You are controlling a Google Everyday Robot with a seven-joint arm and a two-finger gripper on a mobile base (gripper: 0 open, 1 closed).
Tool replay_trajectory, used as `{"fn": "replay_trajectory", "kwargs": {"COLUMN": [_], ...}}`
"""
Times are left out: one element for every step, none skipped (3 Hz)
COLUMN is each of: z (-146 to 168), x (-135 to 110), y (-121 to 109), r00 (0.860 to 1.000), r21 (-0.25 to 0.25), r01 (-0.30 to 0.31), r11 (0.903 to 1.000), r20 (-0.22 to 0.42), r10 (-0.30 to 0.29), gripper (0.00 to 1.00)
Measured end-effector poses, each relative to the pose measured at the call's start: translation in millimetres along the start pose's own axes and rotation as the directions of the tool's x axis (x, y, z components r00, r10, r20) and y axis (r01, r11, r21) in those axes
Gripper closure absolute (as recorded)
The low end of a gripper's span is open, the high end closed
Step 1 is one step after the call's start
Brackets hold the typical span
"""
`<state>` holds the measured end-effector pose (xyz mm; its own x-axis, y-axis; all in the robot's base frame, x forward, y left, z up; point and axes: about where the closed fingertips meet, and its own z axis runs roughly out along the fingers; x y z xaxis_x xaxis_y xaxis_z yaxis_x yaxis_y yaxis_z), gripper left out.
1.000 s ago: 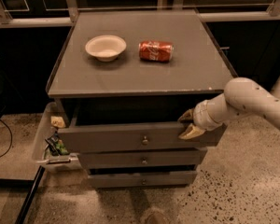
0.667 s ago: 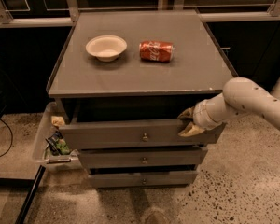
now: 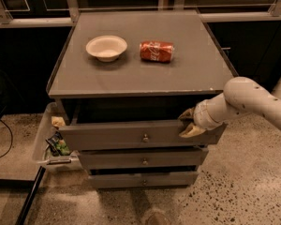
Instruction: Open top drawer
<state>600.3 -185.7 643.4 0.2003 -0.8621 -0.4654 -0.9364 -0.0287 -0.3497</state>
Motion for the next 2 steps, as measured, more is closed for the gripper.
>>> {"fn": "replay_trajectory", "kwargs": {"z": [-10,-31], "x": [5,16], "y": [23,57], "r00": [1.000,0.999], "r21": [-0.017,-0.025], "r01": [-0.010,-0.033], "r11": [0.9998,0.9992], "r20": [0.012,0.010], "r10": [0.010,0.033], "gripper": [0.42,0.65]}}
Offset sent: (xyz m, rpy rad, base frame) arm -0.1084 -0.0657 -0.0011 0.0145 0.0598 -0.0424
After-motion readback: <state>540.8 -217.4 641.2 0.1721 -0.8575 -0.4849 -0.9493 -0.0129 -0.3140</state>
